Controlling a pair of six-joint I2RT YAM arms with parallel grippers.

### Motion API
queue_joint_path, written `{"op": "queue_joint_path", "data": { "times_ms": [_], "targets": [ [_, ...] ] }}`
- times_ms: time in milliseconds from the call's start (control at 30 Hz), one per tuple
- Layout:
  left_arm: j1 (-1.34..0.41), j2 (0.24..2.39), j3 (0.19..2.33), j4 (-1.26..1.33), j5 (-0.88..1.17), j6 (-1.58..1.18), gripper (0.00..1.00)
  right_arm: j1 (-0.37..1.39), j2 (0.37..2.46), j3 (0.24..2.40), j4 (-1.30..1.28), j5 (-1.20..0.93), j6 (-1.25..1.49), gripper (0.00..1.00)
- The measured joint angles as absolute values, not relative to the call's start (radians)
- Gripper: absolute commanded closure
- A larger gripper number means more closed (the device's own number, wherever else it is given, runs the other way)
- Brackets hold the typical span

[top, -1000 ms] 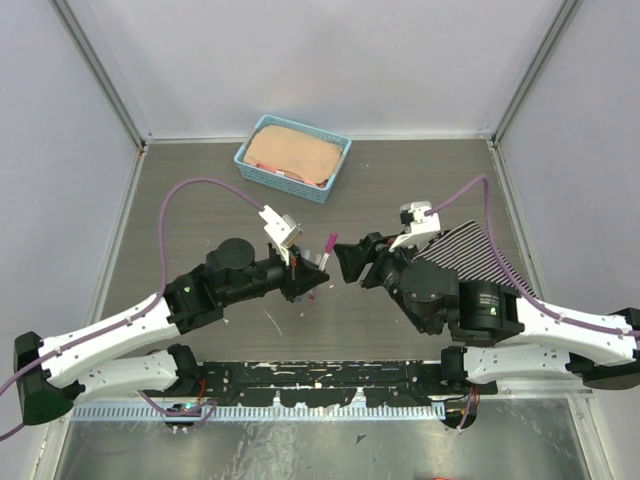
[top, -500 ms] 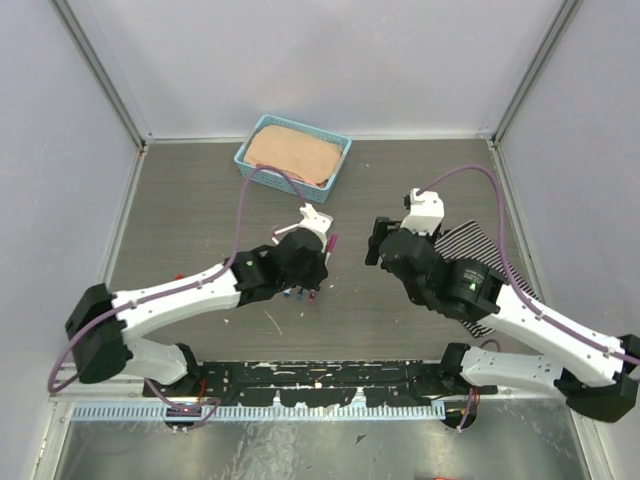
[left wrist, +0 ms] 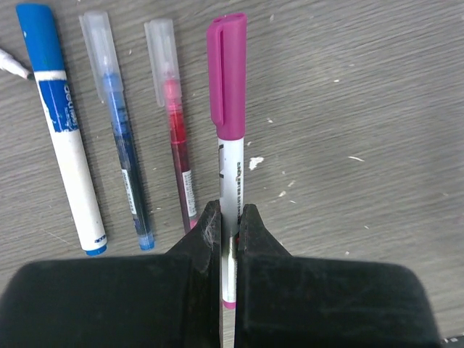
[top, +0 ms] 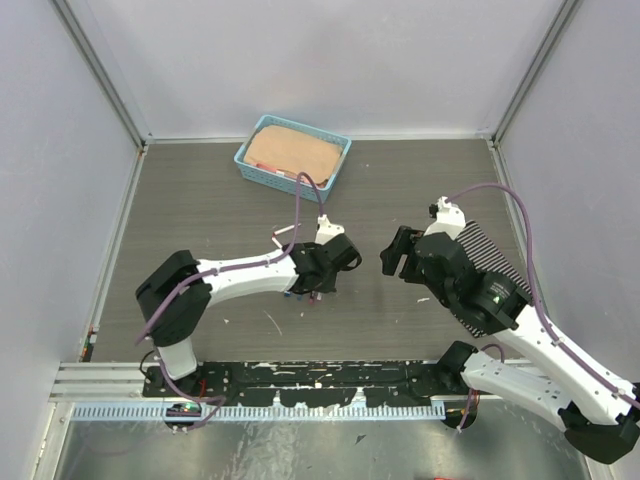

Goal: Insert the pens into the pen caps
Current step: Place the pen at the center of the board.

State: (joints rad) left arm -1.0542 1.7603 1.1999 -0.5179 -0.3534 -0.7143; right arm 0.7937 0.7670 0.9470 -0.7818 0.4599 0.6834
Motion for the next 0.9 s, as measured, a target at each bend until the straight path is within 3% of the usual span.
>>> {"op": "queue_joint_path", "data": {
  "times_ms": [333,533,900],
  "targets": [
    [-1.048,1.876,1.263,-0.55,-0.361,-0.762,0.9,0.794,0.744,0.914,-0.787,0.436,0.691,0.24],
    [-1.048,1.909,1.292,-0.55,-0.362,-0.769,0.69,0.794,0.744,0.904,-0.788,0.432,0.691,0.24],
    [-1.047,1.927,1.294,-0.55,-0.358,-0.779,0.62,0.794,0.73,0.899,-0.792,0.43,0.691,0.24]
  ]
}}
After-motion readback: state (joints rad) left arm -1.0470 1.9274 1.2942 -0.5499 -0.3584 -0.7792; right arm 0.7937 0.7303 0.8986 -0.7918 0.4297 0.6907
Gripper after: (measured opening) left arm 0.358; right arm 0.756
